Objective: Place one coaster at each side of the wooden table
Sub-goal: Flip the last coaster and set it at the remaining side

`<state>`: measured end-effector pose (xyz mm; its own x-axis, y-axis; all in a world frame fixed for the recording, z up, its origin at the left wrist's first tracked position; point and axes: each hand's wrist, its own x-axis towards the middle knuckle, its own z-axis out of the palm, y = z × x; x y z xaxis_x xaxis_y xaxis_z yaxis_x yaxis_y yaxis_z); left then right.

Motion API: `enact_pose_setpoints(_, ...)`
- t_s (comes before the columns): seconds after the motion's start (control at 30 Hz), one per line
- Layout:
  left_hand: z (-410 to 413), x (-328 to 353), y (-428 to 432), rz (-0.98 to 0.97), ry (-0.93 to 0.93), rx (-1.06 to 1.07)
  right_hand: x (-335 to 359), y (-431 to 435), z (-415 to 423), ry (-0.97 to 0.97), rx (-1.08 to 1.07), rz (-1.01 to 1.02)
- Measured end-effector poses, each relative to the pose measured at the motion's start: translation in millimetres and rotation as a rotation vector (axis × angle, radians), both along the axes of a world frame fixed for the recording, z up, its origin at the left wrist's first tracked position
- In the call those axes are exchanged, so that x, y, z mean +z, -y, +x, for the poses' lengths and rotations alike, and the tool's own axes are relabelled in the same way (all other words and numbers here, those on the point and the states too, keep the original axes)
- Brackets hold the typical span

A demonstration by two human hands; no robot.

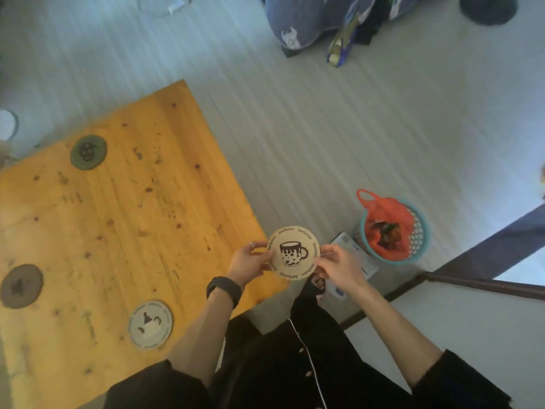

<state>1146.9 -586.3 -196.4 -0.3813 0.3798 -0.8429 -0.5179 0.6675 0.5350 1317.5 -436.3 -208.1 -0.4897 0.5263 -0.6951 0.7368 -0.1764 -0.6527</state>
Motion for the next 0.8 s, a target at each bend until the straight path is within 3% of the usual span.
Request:
enact_pose_setpoints(0.23, -19.2, -10.6, -72.0, 0.006, -0.008, 0.084, 5.0, -95.3, -41.3, -0.022, 0.116, 0.052)
enact_pose_setpoints(0.37, -41.9, -20.8, -92.1, 0.026, -0.014, 0.237, -0.4, -133.0, -90.0, -0.02, 0.252, 0.07)
enact_pose_setpoints(0.8, -144.4, -22.0, -111.6, -0.011, -0.128, 0.652, 4.9, -190.7, -288.4, -0.038, 0.69, 0.093)
